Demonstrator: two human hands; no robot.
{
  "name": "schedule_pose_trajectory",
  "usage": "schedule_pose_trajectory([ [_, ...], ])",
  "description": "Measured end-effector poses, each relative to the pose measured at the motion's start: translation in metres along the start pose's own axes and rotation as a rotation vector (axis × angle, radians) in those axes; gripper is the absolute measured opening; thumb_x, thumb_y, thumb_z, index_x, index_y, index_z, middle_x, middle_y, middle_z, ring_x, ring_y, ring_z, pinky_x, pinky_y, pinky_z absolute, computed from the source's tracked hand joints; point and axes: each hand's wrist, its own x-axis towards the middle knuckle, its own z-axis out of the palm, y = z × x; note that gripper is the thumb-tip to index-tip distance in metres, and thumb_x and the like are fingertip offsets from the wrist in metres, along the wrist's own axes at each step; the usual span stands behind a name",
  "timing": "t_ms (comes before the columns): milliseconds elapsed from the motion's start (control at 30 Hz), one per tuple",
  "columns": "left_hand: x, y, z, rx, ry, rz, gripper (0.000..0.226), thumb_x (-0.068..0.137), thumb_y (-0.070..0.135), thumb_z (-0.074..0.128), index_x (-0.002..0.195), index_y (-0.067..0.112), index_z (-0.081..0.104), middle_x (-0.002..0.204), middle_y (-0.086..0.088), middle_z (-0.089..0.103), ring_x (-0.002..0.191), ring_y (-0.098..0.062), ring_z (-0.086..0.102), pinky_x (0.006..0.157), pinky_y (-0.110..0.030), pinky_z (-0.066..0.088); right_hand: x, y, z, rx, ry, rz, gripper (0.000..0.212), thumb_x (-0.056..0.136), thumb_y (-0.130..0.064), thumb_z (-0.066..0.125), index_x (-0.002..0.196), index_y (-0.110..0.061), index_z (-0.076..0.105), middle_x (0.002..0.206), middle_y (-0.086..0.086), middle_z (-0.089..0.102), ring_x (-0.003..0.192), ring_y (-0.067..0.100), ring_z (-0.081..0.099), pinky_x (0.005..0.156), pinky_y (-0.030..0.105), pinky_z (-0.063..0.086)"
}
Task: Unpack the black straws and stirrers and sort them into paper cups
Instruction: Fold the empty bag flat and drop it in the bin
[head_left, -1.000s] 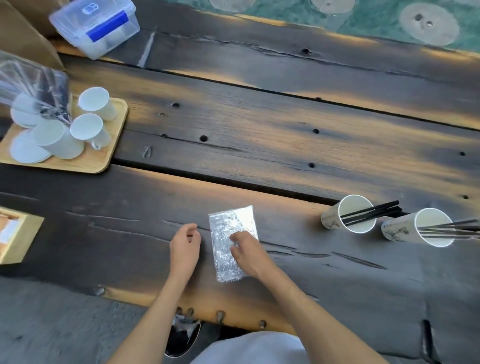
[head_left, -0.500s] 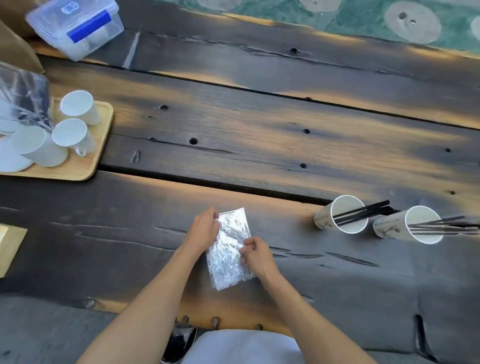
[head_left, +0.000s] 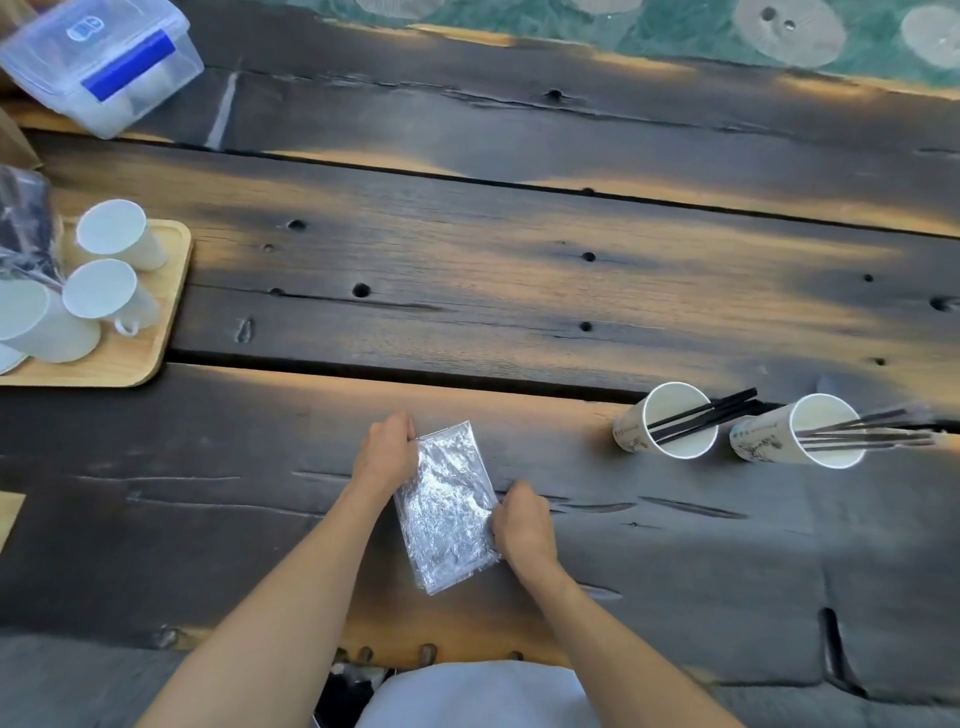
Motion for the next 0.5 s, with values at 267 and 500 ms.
schedule_pose_trajectory([
  [267,-0.002,-0.008,-0.014,0.114,-0.029,0.045,0.02,0.082,0.007,0.044,0.071,0.017,0.058,0.077,-0.003,0.063,0.074,-0.027,0.06,0.063,-0.036,0.05,0.003,0.003,-0.004,0.01,0.001,-0.015,0.013,0.082,-0.01,0.043,0.08,-0.014,0.055,0.093,0.011,0.064,0.088,0.033,0.059,0.069,0.037,0.047],
  [500,-0.028,-0.04,-0.026,-0.251,-0.025,0.126,0.015,0.083,0.005,0.064,0.073,0.014,0.058,0.079,-0.008,0.067,0.074,-0.019,0.059,0.067,-0.03,0.046,0.006,0.017,0.0,0.128,0.03,-0.274,0.014,0.086,-0.024,0.059,0.098,-0.02,0.054,0.105,0.001,0.049,0.097,0.019,0.048,0.085,0.035,0.044],
])
